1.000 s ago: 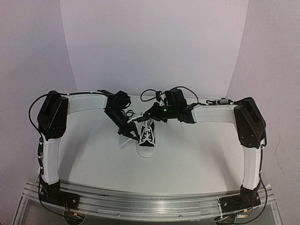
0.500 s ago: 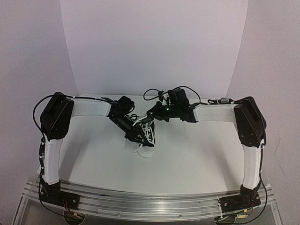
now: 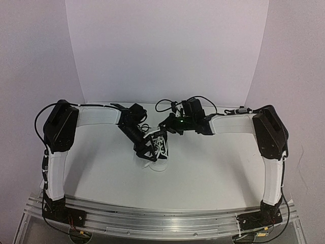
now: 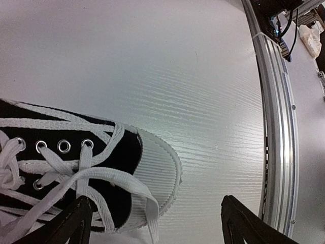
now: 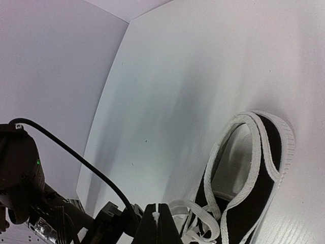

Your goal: Tie the shoes

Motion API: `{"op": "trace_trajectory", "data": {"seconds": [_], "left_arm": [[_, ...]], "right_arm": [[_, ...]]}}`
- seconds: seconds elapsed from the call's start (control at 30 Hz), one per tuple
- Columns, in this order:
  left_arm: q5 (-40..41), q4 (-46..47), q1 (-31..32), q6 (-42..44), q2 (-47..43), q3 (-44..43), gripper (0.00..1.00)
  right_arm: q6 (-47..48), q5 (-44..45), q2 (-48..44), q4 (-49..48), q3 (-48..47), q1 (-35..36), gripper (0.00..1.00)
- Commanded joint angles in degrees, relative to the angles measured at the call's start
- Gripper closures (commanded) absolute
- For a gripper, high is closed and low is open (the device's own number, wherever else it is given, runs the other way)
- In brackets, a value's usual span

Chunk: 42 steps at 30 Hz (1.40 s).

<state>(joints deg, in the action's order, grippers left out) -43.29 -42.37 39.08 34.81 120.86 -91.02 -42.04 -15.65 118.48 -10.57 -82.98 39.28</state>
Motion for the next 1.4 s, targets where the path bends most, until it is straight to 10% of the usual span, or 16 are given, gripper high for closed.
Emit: {"op": "trace_trajectory", "data": {"seconds": [0.0,0.37,0.5,0.73,0.97,1.1,1.37], "left_arm": [[2.41,-7.57,1.57,7.24,-6.24,-2.98,0.12],[-5.82,-12.02,-1.78,10.75,-8.43,-7.12,0.25],[-10.83,-0.69,-5.15,-1.49,-8.58,-6.17,0.38],[-2.76,24.13,-5.59,-16.73,-6.67,-2.24,0.37],[-0.39,31.46,-4.56,-19.11,-5.21,1.8,0.46],[1.37,31.03,-4.34,-19.47,-3.38,0.44,0.73],[2.8,31.48,-5.06,-19.34,-5.12,4.91,0.73]], "right_arm": [[0.96,0.22,-1.29,-1.38,0.06,1.25,1.0],[1.11,1.74,-2.02,-1.38,0.57,1.25,1.0],[1.52,1.9,-2.62,-1.3,0.67,1.24,1.0],[-1.89,2.22,-2.58,-2.63,-0.06,1.72,1.0],[-4.86,5.51,-3.28,-3.41,-0.35,2.4,1.0],[-5.83,5.5,-3.04,-3.61,-0.61,2.47,1.0],[-5.78,7.4,-4.91,-3.58,0.28,2.47,1.0]]}}
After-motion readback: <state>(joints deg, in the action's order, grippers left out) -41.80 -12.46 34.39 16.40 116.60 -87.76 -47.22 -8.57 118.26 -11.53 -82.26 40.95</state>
